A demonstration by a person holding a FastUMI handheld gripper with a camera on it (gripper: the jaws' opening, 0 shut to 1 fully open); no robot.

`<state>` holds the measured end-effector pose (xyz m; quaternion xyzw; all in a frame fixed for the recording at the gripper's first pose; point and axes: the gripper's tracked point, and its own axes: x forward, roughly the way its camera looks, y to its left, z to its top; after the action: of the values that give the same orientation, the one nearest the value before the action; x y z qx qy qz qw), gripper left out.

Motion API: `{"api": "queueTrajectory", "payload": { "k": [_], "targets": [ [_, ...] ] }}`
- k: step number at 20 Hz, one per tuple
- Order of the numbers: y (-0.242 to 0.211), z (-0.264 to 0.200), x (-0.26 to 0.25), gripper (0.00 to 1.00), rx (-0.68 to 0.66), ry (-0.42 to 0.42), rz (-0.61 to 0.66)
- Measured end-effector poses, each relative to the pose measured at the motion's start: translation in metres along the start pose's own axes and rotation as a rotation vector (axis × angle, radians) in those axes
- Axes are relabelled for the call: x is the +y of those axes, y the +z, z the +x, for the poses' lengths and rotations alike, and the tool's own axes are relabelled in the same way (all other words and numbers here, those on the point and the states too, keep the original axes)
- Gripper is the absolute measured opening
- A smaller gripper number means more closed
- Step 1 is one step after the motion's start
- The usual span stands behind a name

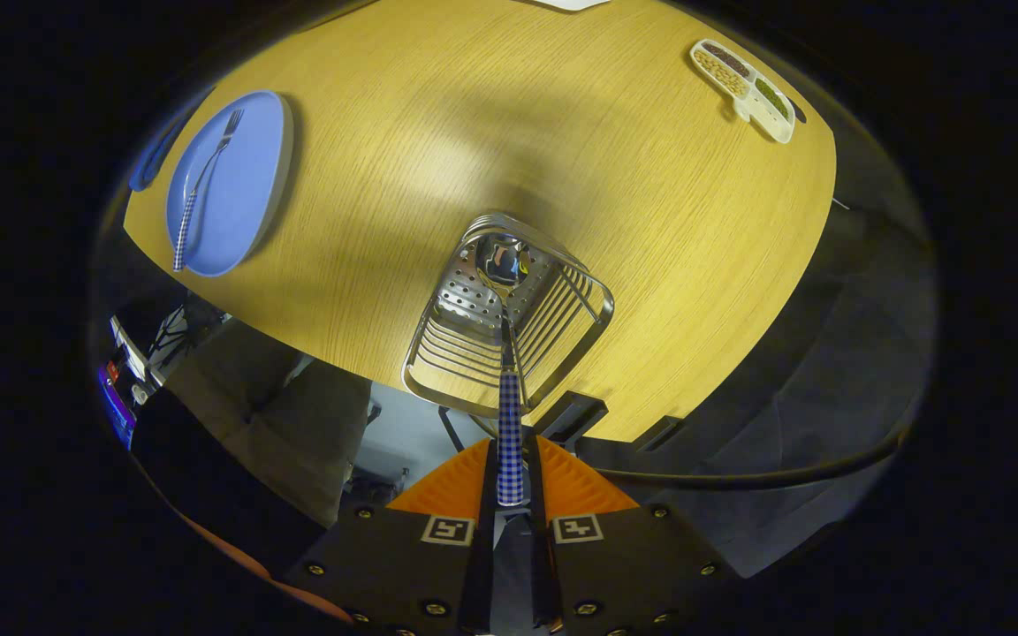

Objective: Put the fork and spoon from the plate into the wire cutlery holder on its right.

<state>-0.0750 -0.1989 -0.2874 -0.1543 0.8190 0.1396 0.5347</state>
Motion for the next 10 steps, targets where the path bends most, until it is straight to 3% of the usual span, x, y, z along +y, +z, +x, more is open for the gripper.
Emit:
{"api": "queueTrajectory", "payload": {
  "k": [1,2,4,6,8,10],
  "targets": [
    [-0.001,-0.004,-0.002,0.2,-0.011,-0.001,0.007],
    [-0.004,-0.007,-0.003,0.44,-0.03,-0.006,0.016],
    [-0.011,-0.018,-0.009,0.69,-0.064,-0.027,0.049],
    [-0.018,-0.027,-0.011,0.75,-0.1,-0.034,0.081],
    [-0.025,-0.034,-0.002,0.98,-0.148,-0.02,0.11],
    [-0.035,-0.04,0.01,0.97,-0.199,-0.034,0.135]
  ]
}}
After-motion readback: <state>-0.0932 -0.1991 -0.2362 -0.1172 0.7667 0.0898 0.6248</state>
